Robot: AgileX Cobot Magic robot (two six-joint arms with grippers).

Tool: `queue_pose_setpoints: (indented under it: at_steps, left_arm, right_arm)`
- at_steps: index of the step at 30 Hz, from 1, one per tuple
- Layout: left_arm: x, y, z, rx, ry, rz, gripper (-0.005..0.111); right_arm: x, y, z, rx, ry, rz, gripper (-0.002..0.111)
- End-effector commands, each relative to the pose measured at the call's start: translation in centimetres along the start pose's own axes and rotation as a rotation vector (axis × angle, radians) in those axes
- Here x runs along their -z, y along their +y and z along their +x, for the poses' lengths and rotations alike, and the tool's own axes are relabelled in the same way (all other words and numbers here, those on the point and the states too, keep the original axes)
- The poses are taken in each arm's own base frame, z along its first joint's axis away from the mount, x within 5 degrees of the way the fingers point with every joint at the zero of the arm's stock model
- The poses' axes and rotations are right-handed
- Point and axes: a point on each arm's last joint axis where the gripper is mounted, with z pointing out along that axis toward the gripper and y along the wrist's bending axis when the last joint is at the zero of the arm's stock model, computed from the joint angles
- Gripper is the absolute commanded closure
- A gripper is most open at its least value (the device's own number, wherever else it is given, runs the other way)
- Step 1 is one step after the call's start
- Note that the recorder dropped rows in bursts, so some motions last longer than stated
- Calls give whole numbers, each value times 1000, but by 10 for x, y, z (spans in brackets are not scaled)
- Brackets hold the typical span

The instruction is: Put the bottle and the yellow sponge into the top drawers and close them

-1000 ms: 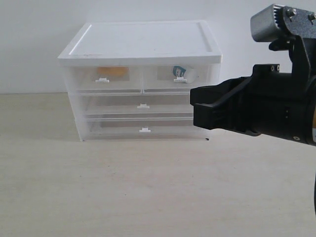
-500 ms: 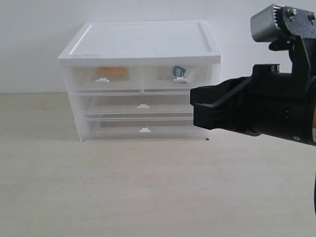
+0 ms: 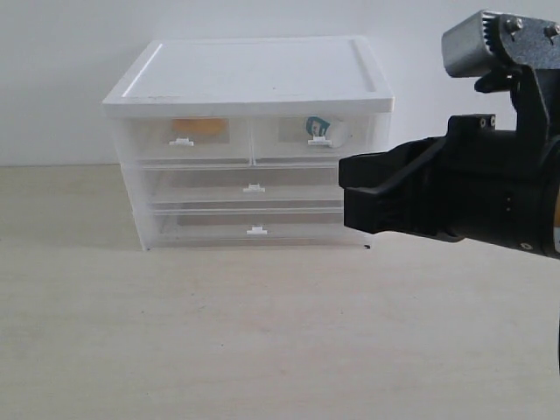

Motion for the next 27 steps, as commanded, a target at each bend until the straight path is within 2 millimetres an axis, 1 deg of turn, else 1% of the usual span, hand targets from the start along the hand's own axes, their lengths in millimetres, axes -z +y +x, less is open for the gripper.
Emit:
queue_pose_setpoints:
  at_steps: [1,6,8,10,12,13,14,16,21,23,25,27]
  left_arm:
    - [0,0,0,2,-12,-1,103]
    - [0,0,0,2,-12,-1,103]
    - [0,0,0,2,-12,-1,103]
    - [0,0,0,2,-12,-1,103]
    - [0,0,0,2,-12,-1,103]
    - [0,0,0,2,-12,-1,103]
    - [0,0,0,2,-12,-1,103]
    - [0,0,0,2,-12,-1,103]
    - [0,0,0,2,-12,-1,103]
    - [0,0,0,2,-12,-1,103]
    - [0,0,0,2,-12,-1,103]
    - [0,0,0,2,-12,-1,103]
  right_arm:
    - [2,-2,1,43,6,17,108]
    - [3,-8,4,47,40,74,108]
    - [9,-12,4,55,55,128,108]
    - [23,-12,4,43,37,153,108]
    - [41,-12,7,44,2,160,108]
    - [50,-12,9,50,-17,156,108]
    - [63,-10,10,60,-54,149,108]
    - [79,-9,18,81,-97,130,108]
    - [129,-1,33,113,-316,41,108]
    - [145,0,40,121,-406,18,108]
    - [155,-1,50,132,-464,17,108]
    - [157,-2,60,133,-487,20,108]
